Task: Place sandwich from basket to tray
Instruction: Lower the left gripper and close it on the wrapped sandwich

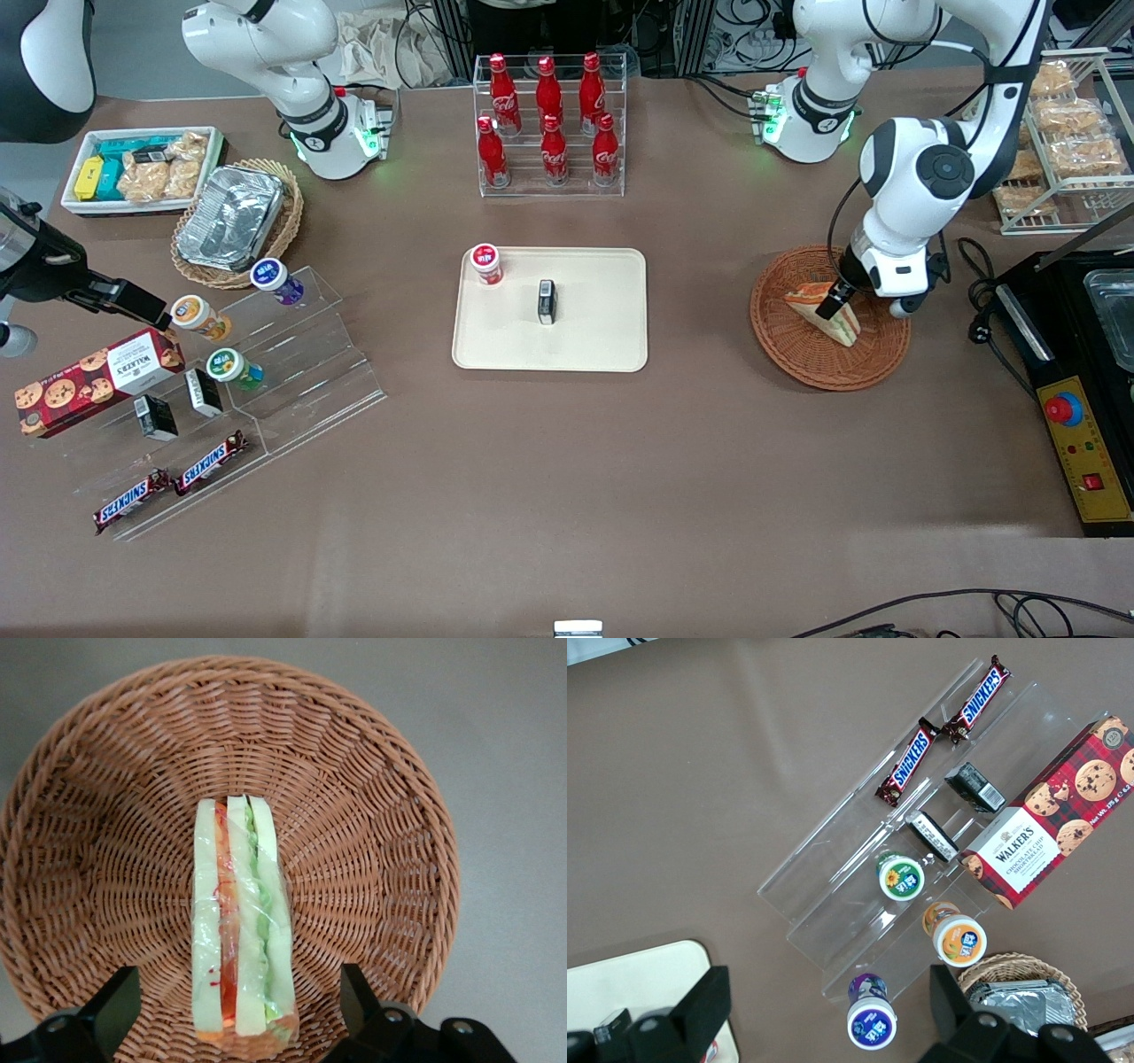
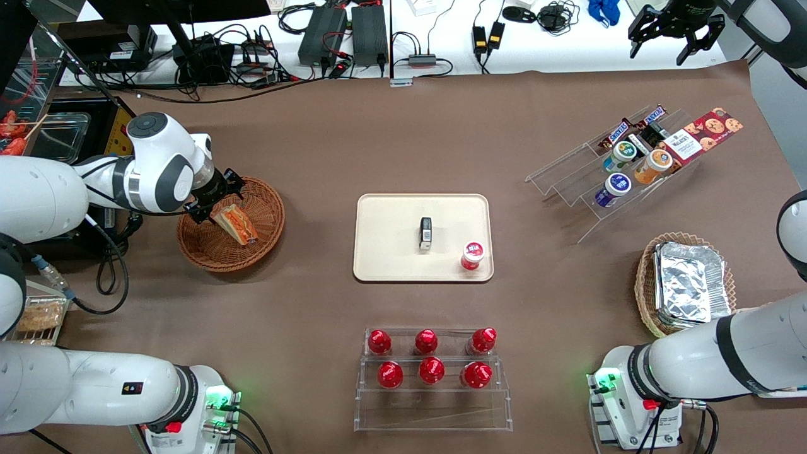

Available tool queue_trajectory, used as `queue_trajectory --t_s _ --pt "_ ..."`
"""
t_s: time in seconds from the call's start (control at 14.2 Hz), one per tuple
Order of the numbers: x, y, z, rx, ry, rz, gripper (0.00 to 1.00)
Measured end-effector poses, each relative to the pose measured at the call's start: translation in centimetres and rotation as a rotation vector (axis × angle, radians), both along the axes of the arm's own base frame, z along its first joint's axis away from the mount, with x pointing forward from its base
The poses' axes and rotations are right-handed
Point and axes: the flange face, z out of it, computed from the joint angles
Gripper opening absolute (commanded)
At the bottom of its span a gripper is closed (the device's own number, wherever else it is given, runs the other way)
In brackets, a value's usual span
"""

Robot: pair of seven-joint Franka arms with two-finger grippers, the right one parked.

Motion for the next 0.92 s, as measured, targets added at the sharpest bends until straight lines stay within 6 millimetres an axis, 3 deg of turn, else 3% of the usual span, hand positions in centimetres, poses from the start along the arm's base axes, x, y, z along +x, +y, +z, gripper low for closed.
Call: queue_trajectory --t_s 0.21,0.42,0.56,0.77,0.92 --pt "-0.16 -0.20 -0.70 -0.001 0.002 -0.001 0.98" --pt "-0.18 -0.37 -0.75 -0.002 0.000 0.001 0.84" --pt "-0.18 -0.58 -0.72 0.000 -0.004 0.001 0.62" --pt "-0.18 -0.75 -0.70 0.017 -0.011 0.007 0.17" --pt "-0.15 -0.80 -0.65 0.023 -0.016 0.015 0.04"
